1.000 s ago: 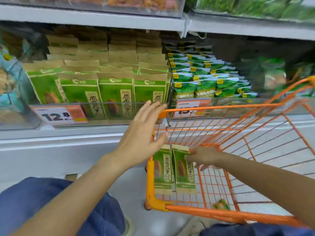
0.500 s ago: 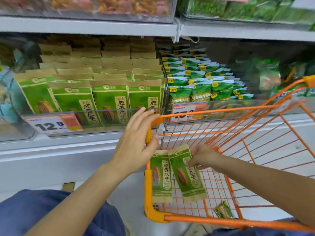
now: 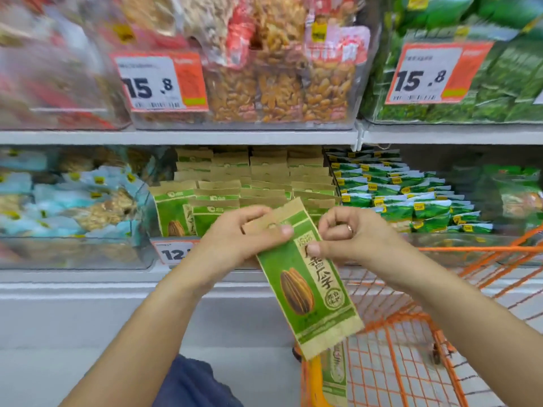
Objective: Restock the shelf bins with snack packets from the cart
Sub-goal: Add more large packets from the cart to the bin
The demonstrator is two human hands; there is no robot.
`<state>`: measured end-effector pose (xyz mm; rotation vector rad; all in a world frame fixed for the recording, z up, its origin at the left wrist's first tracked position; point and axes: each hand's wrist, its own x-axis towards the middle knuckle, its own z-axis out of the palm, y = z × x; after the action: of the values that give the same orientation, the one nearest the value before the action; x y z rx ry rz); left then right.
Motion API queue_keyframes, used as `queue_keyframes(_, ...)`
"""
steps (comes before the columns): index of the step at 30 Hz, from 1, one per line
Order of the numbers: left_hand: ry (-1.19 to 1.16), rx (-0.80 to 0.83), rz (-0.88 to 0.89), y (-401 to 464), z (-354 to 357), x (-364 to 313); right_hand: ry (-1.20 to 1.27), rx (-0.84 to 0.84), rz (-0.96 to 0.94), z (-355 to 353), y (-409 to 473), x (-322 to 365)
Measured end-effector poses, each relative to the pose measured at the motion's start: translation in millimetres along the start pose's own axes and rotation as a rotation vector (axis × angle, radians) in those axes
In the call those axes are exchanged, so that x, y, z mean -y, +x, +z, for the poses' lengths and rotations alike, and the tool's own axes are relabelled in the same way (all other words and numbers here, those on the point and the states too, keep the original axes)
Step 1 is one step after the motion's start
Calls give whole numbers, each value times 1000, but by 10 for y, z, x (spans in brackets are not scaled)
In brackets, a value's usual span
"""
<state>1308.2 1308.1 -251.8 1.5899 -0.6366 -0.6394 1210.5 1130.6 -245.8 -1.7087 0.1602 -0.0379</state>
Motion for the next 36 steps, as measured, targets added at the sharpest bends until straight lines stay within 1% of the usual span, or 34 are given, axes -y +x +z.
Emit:
queue_keyframes(2, 76, 2, 5, -126, -206, -87, 22, 6, -37, 225, 160, 68)
queue_keyframes(3, 113, -43, 2, -193, -322, -133, 34, -12, -65, 342, 239, 83)
queue_keyframes(4, 152, -121, 13, -249, -463, -157, 12, -53, -99, 450, 303, 87)
queue_keyframes(5, 191, -222, 39, -317, -613, -191, -99, -122, -147, 529, 376, 58)
queue_keyframes(8, 354, -591, 230, -503, -1145, -280, -782, -325, -339, 646, 593, -15)
queue_keyframes(9, 433, -689, 285, -546, -1304, -317, -931, -353, -386, 657, 679, -71)
queue_keyframes(10, 529, -758, 324, -562, -1431, -331, -1014, -354, -391, 664, 764, -143)
queue_keyframes(11, 595, -787, 347, -546, -1512, -330, -1077, -357, -379, 676, 833, -217)
queue_keyframes(13, 633, -767, 381, -431, -1577, -245, -1214, -389, -377, 687, 926, -384)
queue_keyframes(15, 670, -738, 365, -248, -1587, -93, -1309, -421, -421, 691, 956, -483)
queue_keyframes(19, 1074, -608, 299, 102, -1633, 199, -1336, -487, -493, 676, 981, -522)
queue_keyframes(21, 1273, -527, 308, 189, -1680, 255, -1349, -489, -493, 673, 986, -526)
queue_keyframes(23, 1454, -391, 329, 268, -1750, 215, -1362, -481, -496, 668, 990, -531)
queue_keyframes(25, 1588, -241, 293, 368, -1792, 120, -1360, -476, -506, 665, 991, -539)
queue_keyframes(27, 1625, -129, 187, 503, -1764, 62, -1347, -490, -522, 669, 993, -541)
queue_keyframes(30, 1624, -16, 33, 711, -1665, 97, -1337, -502, -526, 674, 997, -534)
queue_keyframes(34, 1457, 109, -173, 854, -1642, 79, -1341, -481, -533, 655, 983, -545)
queue_keyframes(36, 1420, 105, -224, 855, -1665, 54, -1350, -469, -534, 645, 976, -558)
